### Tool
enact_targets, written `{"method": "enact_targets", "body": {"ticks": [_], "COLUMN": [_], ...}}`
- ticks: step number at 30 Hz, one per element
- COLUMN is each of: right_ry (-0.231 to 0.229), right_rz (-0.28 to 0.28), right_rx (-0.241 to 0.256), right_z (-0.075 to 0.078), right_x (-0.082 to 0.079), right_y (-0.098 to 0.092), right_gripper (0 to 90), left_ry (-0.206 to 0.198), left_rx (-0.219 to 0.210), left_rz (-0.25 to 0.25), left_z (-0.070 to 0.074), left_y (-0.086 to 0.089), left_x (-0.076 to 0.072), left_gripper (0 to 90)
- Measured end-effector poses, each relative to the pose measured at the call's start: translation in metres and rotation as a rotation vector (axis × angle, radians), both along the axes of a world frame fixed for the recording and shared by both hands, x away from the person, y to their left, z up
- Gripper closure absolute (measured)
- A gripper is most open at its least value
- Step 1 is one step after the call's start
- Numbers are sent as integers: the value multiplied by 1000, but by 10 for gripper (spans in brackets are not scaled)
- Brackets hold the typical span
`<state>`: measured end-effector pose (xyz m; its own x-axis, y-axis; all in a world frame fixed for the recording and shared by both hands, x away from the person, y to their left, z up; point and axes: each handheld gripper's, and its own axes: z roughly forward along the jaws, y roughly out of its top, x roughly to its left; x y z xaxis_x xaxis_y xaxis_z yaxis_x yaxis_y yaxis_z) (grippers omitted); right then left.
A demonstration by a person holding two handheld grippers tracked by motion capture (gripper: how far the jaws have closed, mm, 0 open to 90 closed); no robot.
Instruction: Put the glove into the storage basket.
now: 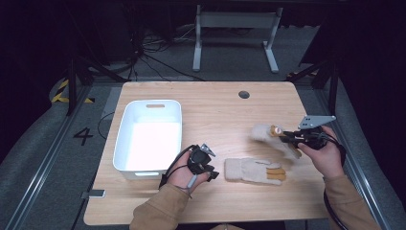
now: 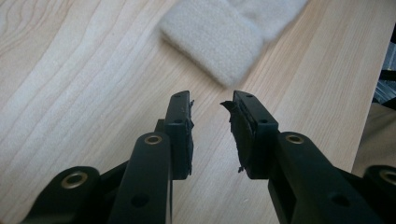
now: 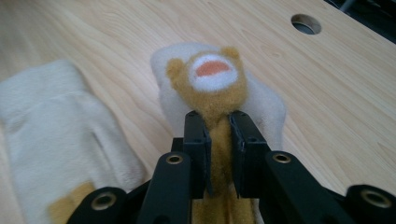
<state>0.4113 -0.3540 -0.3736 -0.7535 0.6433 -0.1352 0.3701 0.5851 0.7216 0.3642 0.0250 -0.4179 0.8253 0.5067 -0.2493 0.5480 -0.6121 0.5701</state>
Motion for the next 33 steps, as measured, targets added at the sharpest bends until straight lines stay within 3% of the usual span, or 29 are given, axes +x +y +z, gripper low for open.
{"method": "enact_targets", "body": {"ticks": [10,13,33], "right_ry": [0,9,38], "right_rz": [111,168,298], "right_rx": [3,24,18], "right_z": [7,7,-1], "right_x": [-25,-32,-45], "right_y": [20,26,54], "right_gripper": [787,786,784], "left_ry": [-13,-14,-17], "left_rx": [-14,-15,-16], "left_rz": [-21,-32,-45], "left_z": [7,8,8], "left_y": [-6,-10,-15], "left_x": [4,5,6], "left_gripper": [686,686,687]}}
